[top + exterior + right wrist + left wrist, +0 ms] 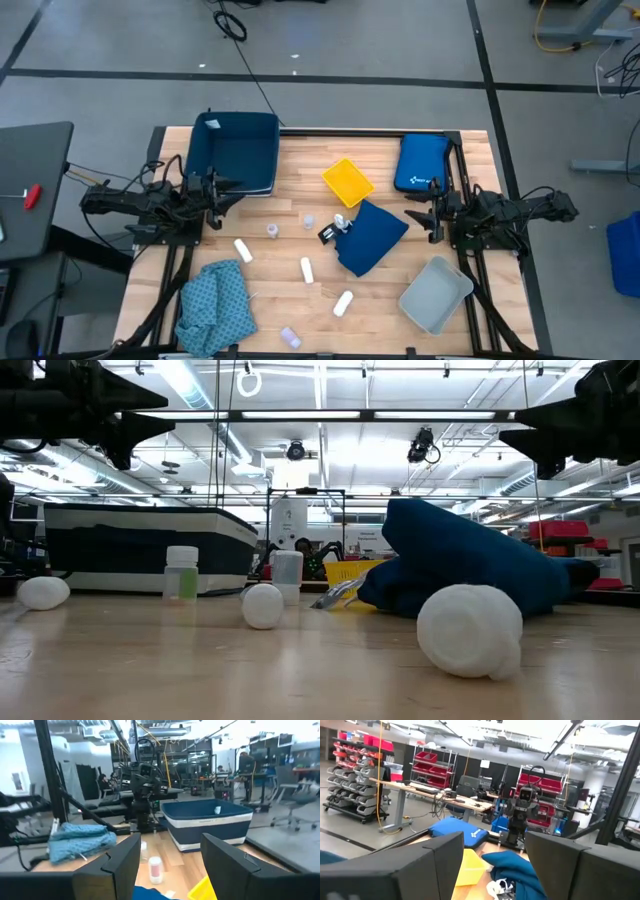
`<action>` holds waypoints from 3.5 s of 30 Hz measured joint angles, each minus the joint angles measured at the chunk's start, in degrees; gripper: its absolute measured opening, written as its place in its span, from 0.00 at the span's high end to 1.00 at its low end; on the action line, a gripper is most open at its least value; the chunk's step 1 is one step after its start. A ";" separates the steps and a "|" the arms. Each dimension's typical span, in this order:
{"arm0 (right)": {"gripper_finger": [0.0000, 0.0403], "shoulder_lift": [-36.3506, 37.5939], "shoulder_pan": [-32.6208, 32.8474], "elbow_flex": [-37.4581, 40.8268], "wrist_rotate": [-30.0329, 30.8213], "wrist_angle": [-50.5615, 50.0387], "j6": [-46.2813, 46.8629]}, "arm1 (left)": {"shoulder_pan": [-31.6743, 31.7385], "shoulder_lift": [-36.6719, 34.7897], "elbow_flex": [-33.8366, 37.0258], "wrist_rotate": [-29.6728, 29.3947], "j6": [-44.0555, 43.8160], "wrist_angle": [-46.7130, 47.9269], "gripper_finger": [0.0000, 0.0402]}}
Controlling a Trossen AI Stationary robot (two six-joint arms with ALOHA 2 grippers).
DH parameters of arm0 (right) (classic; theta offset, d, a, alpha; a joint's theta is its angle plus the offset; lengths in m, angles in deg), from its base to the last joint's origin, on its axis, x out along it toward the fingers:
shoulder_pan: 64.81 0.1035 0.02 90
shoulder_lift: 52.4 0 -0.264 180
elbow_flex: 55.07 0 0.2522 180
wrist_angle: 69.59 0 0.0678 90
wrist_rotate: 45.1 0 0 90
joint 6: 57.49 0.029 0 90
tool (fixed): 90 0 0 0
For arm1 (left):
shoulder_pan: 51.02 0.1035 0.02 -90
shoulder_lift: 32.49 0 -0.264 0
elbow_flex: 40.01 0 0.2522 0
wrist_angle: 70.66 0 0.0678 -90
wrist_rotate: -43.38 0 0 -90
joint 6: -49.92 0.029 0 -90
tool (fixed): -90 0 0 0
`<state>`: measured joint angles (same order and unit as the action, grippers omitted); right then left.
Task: Pick & place medical supplies in basket/bin
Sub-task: Put the right white rolled gauze into the gray bin
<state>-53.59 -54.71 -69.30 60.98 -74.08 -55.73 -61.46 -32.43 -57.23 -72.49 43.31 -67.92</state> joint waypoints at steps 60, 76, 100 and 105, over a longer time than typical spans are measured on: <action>0.47 -92.80 15.80 -66.13 -4.74 -45.72 -3.79 | -0.07 9.38 0.00 10.93 3.55 0.57 0.46; 0.47 -99.39 18.83 -67.23 -13.26 -30.49 -0.70 | -0.07 9.38 0.00 10.93 3.39 0.97 0.46; 0.47 -109.25 19.56 -67.21 -17.76 -25.41 -3.68 | -0.07 9.73 -0.02 10.91 3.57 2.08 0.46; 0.47 -111.19 19.56 -67.19 -16.96 -25.51 -5.10 | -0.07 10.38 -0.04 10.90 3.58 1.74 0.46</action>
<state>-164.78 -35.14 -136.49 44.02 -99.59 -60.84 -61.52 -22.05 -57.27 -61.59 46.89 -66.18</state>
